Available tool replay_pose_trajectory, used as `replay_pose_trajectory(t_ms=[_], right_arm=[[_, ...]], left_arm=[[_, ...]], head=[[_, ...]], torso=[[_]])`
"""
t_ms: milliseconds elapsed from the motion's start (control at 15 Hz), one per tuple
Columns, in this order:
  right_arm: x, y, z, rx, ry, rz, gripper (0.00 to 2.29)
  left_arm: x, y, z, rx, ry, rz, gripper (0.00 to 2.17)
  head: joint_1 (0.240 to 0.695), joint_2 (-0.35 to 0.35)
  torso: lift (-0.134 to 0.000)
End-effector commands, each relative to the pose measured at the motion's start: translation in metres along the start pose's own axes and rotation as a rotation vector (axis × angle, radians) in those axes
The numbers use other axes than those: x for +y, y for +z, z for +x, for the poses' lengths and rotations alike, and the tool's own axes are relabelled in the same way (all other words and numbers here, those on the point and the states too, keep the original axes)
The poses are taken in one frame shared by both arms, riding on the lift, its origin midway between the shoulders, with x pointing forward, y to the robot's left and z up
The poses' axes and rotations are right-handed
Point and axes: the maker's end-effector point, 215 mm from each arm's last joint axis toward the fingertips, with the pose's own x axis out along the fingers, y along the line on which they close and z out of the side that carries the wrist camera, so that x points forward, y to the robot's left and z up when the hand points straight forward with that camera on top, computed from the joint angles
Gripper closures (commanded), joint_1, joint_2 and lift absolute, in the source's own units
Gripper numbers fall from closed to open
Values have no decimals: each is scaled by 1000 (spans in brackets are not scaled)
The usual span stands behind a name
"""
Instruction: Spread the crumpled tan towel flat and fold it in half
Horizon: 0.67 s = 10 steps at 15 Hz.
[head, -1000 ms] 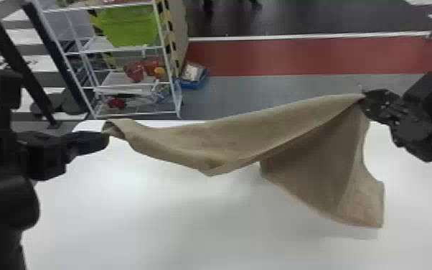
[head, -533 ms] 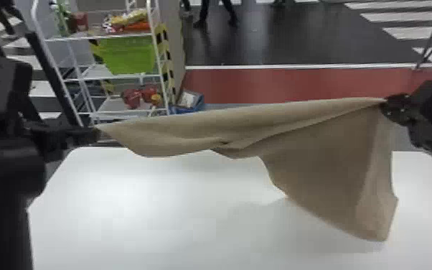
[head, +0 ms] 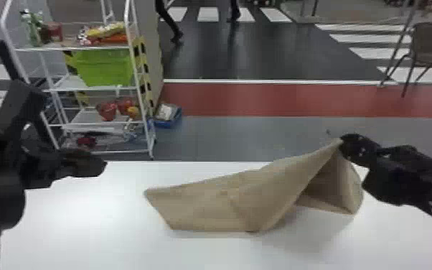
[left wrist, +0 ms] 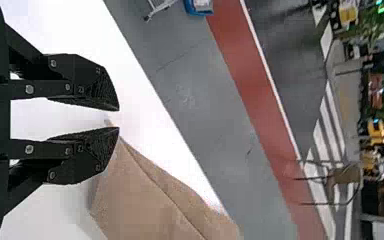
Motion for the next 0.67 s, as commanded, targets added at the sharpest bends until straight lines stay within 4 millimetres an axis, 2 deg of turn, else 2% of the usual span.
replay_pose_trajectory(t_ms=[0,67,133,267,333,400,467,533,600], right_arm=[[62,5,-28,-55,108,-99,1440],[83,-4,-39,-43,151,-138,1440],[93,-13,-44,-30,186,-148,1440],[94,-30,-43,-3,200,-97,1440],[84,-30,-39,-2,198,-15,1440],[74,-30,-34,8,185,43,1440],[53,-15,-27,-12,143,54,1440],[31,-4,-22,-15,104,88,1440],[18,-1,-16,-3,86,127,1440]], left_arm=[[-28,-37,11,72,-96,132,883],[-37,-58,13,122,-127,201,883],[-43,-76,15,158,-141,226,883],[-61,-94,12,148,-182,209,883],[-69,-94,10,128,-174,209,869],[-76,-94,12,116,-170,200,691],[-87,-88,13,76,-170,188,623],[-101,-82,12,29,-186,172,444],[-114,-77,11,-13,-203,160,424]], head=[[636,37],[668,40],[695,41],[695,41],[695,37],[695,25],[695,16],[695,9],[695,2]], torso=[[-123],[-123],[-123],[-123],[-123],[-123],[-123],[-123],[-123]])
